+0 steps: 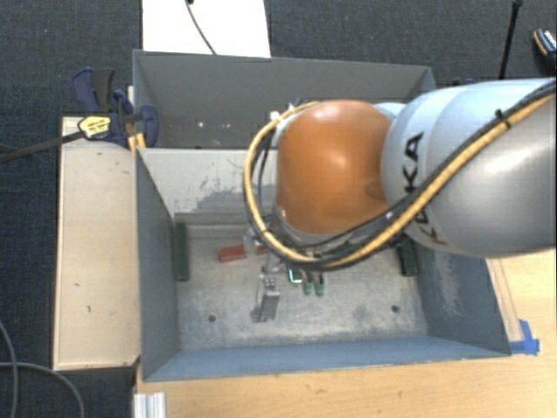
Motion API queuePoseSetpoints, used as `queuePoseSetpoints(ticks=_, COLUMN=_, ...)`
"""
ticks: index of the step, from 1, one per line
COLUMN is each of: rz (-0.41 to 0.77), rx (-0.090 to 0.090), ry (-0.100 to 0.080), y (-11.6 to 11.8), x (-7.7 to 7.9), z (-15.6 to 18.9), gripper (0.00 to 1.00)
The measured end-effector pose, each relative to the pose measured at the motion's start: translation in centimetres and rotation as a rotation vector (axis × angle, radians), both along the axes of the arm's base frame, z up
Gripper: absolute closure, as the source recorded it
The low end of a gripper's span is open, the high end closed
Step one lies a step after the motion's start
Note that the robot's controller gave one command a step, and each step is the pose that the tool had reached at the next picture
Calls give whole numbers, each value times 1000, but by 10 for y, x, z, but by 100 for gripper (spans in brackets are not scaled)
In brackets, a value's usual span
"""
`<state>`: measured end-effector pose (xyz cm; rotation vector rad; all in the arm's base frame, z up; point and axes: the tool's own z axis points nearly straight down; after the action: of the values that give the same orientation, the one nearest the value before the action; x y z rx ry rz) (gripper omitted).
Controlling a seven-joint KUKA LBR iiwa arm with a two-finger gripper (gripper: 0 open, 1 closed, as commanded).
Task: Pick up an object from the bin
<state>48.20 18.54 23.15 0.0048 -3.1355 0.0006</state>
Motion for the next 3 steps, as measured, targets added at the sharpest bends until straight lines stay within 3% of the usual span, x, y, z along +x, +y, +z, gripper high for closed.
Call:
queuePoseSetpoints(ticks=1, rz=-166, rx=-1, ry=-4, y=-22, x=62, z=-165, gripper=0)
queuePoseSetpoints(ticks=2, rz=-169, rx=2, ry=-8, y=-21, x=62, z=-161, gripper=100)
queuePoseSetpoints(ticks=3, rz=-687, rx=2, ry=-10, y=-6, x=46, z=-72, gripper=100)
